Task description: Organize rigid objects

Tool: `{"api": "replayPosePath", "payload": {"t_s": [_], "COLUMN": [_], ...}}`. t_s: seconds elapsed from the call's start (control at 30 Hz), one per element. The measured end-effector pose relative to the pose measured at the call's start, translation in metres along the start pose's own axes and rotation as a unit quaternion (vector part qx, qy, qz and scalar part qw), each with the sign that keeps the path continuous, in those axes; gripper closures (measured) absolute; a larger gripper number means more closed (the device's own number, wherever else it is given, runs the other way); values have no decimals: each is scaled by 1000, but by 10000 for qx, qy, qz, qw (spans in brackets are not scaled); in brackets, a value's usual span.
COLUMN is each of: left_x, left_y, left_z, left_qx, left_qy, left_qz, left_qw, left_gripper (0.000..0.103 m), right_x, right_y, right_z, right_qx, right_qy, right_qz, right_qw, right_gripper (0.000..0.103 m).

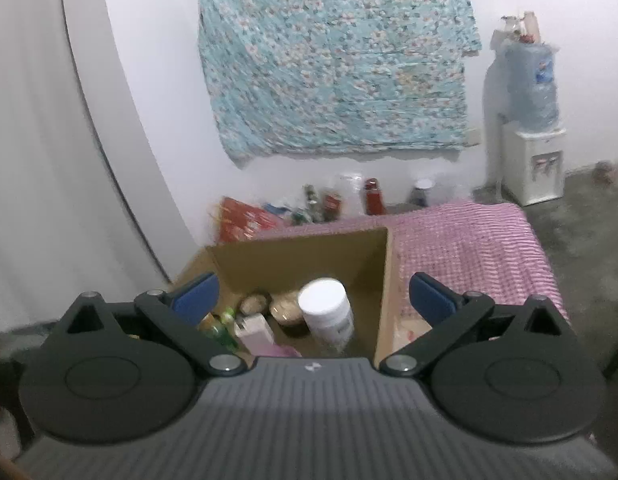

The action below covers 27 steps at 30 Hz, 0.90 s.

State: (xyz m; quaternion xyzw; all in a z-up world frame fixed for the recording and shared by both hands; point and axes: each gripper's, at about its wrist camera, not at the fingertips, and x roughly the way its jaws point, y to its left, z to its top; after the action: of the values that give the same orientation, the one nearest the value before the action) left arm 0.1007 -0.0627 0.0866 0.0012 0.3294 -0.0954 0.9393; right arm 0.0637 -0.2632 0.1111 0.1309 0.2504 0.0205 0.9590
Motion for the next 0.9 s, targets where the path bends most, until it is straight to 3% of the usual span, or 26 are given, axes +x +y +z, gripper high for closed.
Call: {"api": "replayPosePath", "payload": {"t_s": [0.13,0.3,0.9], "left_x": [-6,5,32], "left_y": [21,37,41], "left_z": [-11,-13,-13], "left_qx": [-209,-165,-11], "left_qy": [35,122,325], "left_qz": [415,588,653], "left_qw": [9989,9981,9973], "left_gripper": [0,0,0], "right_x": [-3,6,74], "right_y": [33,65,84], "right_z": [-18,-36,-57], "right_qx": [-577,-851,-622], "right_qy": [143,201,869], "right_qz": [-587,-910,-822], "right_qw": [9965,9920,9909], "right_gripper": [1,1,1]}}
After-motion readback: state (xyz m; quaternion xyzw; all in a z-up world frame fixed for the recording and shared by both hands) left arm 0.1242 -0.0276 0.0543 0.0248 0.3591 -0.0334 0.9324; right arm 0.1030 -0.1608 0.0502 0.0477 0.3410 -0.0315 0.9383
